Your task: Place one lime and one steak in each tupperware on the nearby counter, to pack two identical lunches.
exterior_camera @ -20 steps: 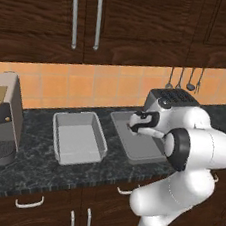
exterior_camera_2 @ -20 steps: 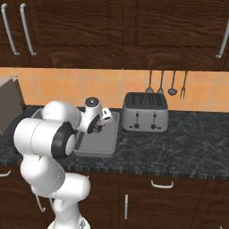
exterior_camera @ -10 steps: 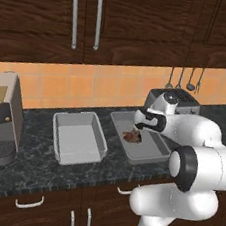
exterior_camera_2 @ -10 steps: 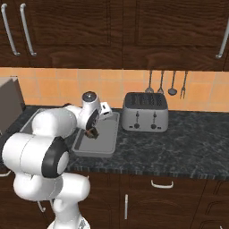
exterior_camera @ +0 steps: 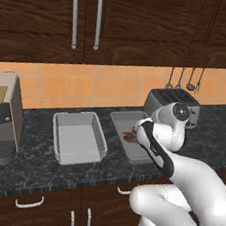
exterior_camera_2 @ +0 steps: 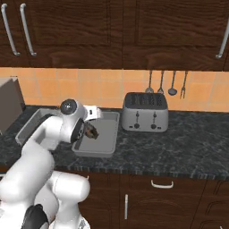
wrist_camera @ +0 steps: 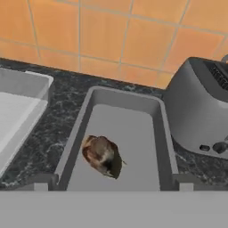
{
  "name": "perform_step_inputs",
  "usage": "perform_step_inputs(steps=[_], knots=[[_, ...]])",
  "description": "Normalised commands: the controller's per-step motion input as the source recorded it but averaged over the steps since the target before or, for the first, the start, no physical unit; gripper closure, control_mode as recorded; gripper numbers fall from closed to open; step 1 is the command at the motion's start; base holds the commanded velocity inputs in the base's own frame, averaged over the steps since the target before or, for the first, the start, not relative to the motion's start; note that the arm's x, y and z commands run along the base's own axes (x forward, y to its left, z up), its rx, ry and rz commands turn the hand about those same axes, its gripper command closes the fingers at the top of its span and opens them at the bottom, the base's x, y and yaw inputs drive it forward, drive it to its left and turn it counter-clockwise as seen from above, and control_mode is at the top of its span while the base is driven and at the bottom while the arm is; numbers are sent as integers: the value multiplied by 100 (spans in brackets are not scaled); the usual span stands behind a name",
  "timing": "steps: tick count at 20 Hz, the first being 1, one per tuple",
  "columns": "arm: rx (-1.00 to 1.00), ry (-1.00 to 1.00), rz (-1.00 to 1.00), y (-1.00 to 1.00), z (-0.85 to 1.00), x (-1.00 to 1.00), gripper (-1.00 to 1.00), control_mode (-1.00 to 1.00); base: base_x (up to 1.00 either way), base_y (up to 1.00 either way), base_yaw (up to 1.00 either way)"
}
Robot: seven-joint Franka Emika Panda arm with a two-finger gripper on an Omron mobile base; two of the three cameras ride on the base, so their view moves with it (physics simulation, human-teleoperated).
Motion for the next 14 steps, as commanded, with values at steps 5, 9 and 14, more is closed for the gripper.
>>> perform_step_inputs(steps=[5, 9, 14], knots=[[25, -14, -13, 4, 62, -97, -100, -100, 0, 0, 0], [0, -16, 0, 0, 62, -97, -100, -100, 0, 0, 0], [0, -1, 0, 0, 31, -54, -100, 100, -39, 0, -1]])
